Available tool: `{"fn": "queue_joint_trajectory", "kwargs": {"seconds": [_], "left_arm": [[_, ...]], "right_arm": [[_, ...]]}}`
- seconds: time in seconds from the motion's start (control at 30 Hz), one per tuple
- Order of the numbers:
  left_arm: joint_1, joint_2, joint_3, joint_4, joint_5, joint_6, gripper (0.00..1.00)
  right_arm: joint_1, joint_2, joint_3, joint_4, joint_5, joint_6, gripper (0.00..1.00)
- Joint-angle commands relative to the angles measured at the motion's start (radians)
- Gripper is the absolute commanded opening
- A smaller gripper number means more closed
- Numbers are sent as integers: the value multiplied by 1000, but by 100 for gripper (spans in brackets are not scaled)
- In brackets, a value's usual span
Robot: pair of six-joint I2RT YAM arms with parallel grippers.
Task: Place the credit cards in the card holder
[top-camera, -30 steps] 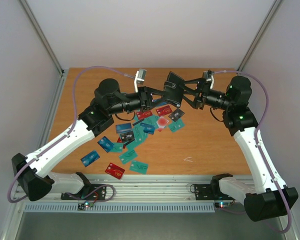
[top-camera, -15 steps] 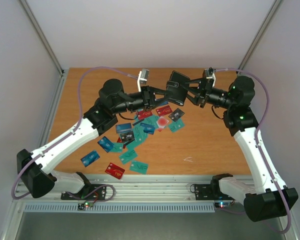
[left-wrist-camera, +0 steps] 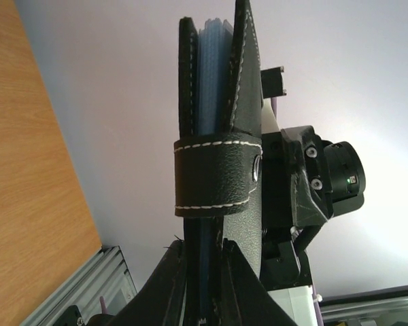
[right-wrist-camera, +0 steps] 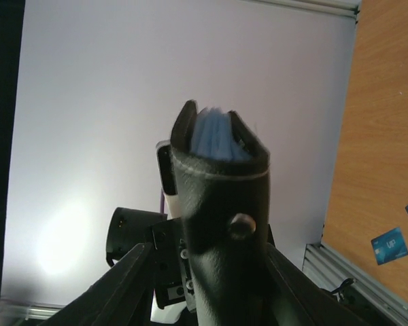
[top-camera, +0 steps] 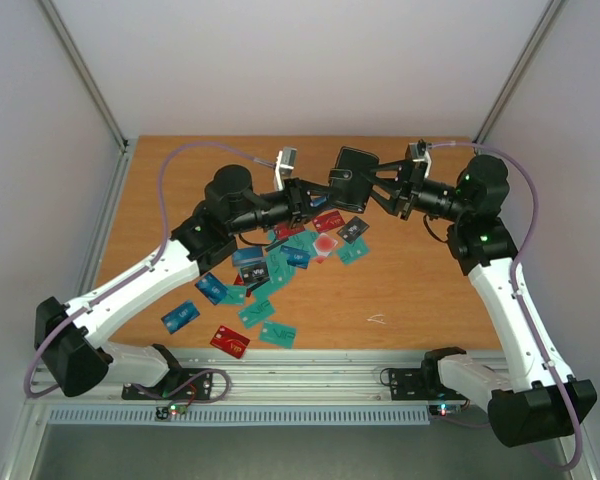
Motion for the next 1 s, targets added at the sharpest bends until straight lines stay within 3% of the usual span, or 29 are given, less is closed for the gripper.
{"fn": "queue_joint_trajectory", "kwargs": {"seconds": [0.0, 0.23, 0.43, 0.73, 0.8, 0.9, 0.97], "left_arm": [[6, -16, -26, 9, -67, -18, 0], [-3, -10, -28, 11, -65, -28, 0], [-9, -3, -28, 7, -57, -22, 0], [-9, -23, -61, -4, -64, -8, 4], [-9, -28, -68, -13, -59, -4, 14], [-8, -51, -66, -72, -69, 32, 45], [-6, -71, -42, -177, -88, 89, 49]], "right_arm": [[1, -47, -3, -53, -35, -54, 44], [14, -44, 14, -191, -44, -161, 36], [36, -33, 32, -300, -30, -248, 36], [37, -27, 48, -375, -26, -319, 16], [36, -24, 48, -381, -31, -327, 12], [37, -20, 62, -425, -39, -372, 9], [37, -16, 84, -506, -33, -440, 6]]}}
